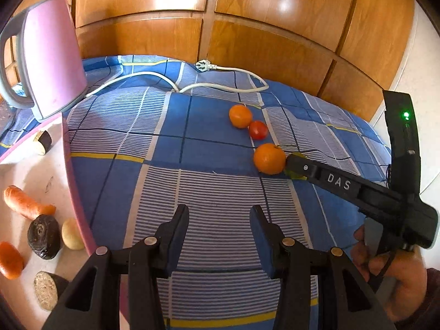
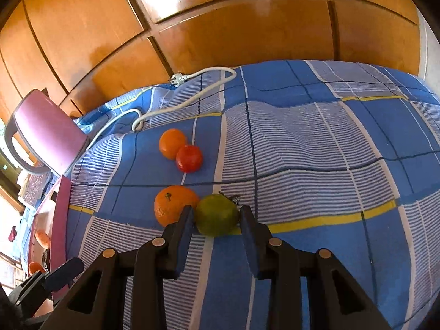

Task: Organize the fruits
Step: 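Grasp the green round fruit with the right tool while the left tool grasps the large mandarin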

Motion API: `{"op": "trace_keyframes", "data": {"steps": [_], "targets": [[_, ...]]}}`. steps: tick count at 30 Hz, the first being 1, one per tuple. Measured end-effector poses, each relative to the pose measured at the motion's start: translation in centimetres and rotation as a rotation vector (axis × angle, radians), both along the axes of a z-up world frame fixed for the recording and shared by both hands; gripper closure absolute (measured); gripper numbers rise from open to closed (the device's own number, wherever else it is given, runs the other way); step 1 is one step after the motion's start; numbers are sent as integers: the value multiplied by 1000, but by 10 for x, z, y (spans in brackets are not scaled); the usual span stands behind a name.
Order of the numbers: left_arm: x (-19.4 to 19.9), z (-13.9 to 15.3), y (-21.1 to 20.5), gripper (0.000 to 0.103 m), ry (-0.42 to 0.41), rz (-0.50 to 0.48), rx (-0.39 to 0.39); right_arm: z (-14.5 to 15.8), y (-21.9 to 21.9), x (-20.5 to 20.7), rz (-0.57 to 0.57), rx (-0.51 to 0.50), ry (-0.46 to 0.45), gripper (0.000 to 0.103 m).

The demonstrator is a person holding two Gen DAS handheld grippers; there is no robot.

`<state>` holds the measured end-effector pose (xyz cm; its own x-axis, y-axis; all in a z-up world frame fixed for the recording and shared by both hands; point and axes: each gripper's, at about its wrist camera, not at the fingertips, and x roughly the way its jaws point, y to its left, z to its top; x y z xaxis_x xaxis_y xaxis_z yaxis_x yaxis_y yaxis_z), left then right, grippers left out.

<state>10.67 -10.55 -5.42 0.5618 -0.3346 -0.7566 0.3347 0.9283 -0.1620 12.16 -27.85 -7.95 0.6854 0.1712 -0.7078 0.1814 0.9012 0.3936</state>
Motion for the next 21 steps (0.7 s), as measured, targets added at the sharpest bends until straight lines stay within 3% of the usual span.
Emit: {"op": "trace_keyframes", "data": {"steps": [14, 21], "targets": [[20, 2, -33, 57, 2, -46, -25, 7, -23, -25, -71, -151, 10, 70], [36, -1, -57, 56, 13, -77, -39, 1, -30, -27, -73, -126, 8, 70]]}}
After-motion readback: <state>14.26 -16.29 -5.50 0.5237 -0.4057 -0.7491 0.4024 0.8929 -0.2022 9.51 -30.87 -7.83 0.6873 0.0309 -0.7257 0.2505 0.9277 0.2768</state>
